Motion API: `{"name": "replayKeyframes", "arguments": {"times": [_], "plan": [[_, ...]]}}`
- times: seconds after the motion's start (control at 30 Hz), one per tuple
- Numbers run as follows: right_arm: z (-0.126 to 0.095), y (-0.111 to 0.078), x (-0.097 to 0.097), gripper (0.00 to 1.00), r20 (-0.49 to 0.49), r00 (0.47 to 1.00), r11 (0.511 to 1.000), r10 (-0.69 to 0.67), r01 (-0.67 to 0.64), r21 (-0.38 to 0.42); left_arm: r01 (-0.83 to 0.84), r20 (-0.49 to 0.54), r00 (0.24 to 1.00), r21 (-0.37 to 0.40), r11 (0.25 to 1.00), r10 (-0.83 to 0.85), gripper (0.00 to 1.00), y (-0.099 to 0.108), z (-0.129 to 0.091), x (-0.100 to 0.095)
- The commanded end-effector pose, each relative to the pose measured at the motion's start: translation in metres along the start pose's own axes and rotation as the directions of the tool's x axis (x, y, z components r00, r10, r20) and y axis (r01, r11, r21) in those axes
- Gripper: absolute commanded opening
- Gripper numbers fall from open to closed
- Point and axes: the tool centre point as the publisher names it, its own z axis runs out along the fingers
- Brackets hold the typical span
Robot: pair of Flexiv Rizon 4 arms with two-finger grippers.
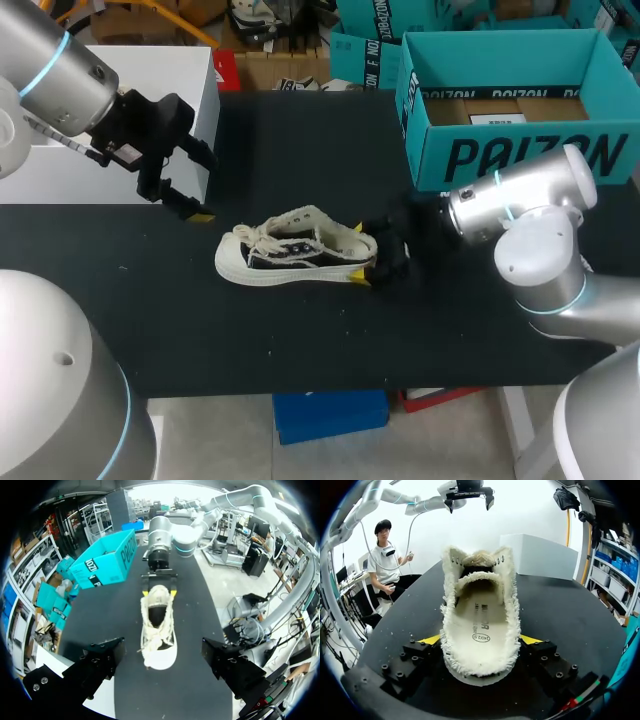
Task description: Take the shoe out of the shoebox, open the shoe tongue, remove and reinsert the insole, then place the shoe into the shoebox
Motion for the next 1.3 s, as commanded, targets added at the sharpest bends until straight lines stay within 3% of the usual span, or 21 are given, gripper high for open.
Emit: {"name": "replayKeyframes", "arguments": {"times": [0.03, 0.4, 0.63, 1.3], "plan": [[0.004, -0.002, -0.001, 0.00, 0.000, 1.000, 1.000, 0.001, -0.001, 0.003, 0.031, 0.030, 0.999, -0.042, 0.999, -0.029, 1.00, -0.019, 0.008, 0.002], [0.004, -0.002, -0.001, 0.00, 0.000, 1.000, 1.000, 0.001, -0.001, 0.003, 0.299, 0.103, 0.953, -0.194, 0.934, -0.284, 1.00, -0.055, 0.028, 0.009], [0.004, -0.002, -0.001, 0.00, 0.000, 1.000, 1.000, 0.001, -0.001, 0.003, 0.384, 0.145, 0.922, -0.230, 0.894, -0.359, 1.00, -0.073, 0.038, 0.017], [0.004, -0.002, -0.001, 0.00, 0.000, 1.000, 1.000, 0.001, -0.001, 0.003, 0.388, 0.143, 0.921, -0.256, 0.885, -0.363, 1.00, -0.077, 0.044, 0.023]]}}
